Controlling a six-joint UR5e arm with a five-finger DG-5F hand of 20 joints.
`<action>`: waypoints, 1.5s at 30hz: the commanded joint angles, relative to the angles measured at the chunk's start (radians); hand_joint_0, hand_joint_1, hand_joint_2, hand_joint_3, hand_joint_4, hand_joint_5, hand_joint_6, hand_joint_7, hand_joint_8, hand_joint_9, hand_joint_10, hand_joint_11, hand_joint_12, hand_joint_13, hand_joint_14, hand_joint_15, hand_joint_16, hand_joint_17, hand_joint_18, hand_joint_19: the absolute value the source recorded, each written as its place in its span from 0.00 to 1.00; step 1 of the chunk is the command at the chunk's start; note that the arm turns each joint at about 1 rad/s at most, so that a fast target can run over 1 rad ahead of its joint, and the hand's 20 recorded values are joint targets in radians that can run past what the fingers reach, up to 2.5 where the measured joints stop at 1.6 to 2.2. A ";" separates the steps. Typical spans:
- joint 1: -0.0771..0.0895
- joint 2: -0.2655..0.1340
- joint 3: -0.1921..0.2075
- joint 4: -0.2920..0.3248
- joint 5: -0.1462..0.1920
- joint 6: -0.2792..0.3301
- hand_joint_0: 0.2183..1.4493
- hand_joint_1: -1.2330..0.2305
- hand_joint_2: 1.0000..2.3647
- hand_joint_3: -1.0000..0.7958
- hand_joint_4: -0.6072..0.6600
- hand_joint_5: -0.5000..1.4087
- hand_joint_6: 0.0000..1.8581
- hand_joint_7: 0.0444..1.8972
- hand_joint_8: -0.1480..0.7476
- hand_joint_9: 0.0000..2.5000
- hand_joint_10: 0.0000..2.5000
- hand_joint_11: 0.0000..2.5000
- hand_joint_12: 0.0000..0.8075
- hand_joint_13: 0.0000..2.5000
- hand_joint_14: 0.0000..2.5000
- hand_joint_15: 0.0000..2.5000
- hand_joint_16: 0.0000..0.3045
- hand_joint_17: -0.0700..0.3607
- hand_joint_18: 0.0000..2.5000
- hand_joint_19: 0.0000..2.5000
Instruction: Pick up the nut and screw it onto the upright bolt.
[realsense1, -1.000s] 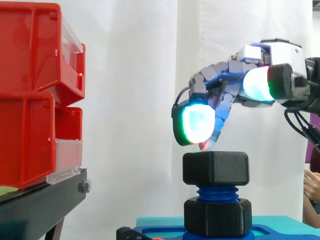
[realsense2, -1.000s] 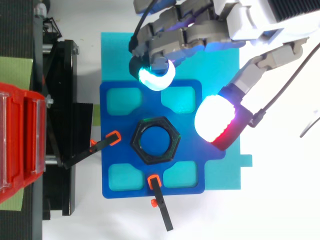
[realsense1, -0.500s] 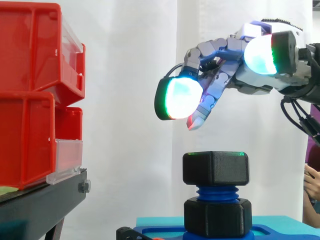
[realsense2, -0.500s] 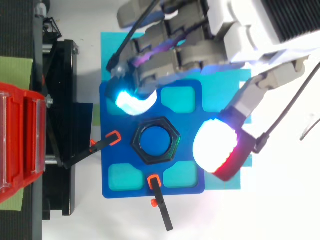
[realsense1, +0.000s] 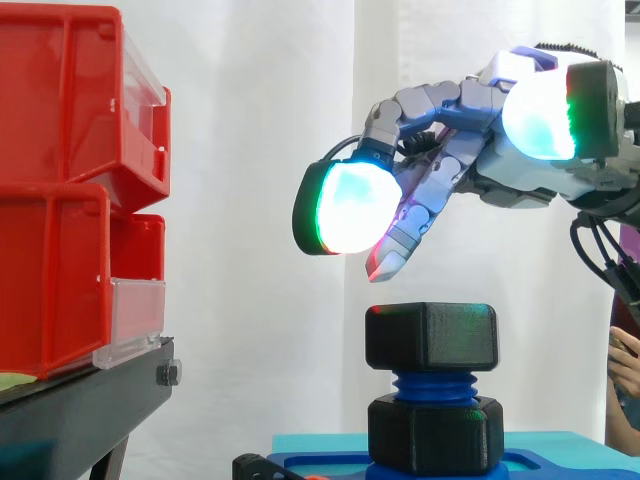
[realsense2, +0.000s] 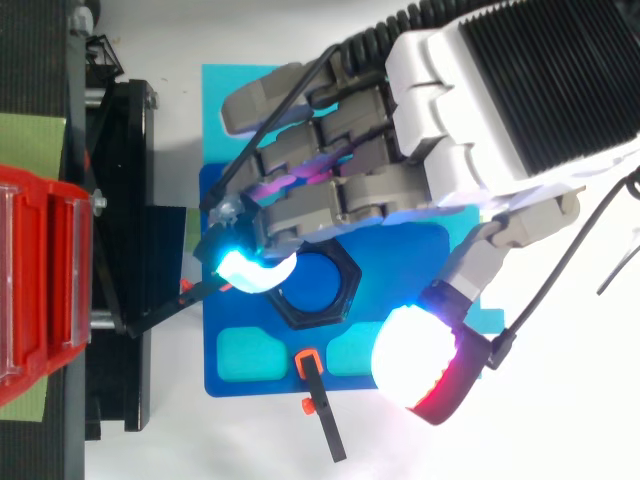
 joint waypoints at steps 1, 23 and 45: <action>0.007 0.000 -0.020 0.046 0.011 0.005 0.24 0.71 0.00 0.28 0.64 0.21 0.27 0.39 0.40 0.37 0.00 0.00 0.25 0.26 0.00 0.00 0.07 0.28 0.16 0.02; 0.004 -0.028 -0.020 0.021 0.011 0.016 0.24 0.71 0.00 0.28 0.65 0.22 0.27 0.40 0.40 0.36 0.00 0.00 0.26 0.26 0.00 0.00 0.07 0.28 0.16 0.02; -0.002 -0.044 -0.020 0.071 0.010 0.052 0.24 0.71 0.00 0.28 0.64 0.22 0.27 0.39 0.40 0.35 0.00 0.00 0.26 0.25 0.00 0.00 0.07 0.28 0.15 0.02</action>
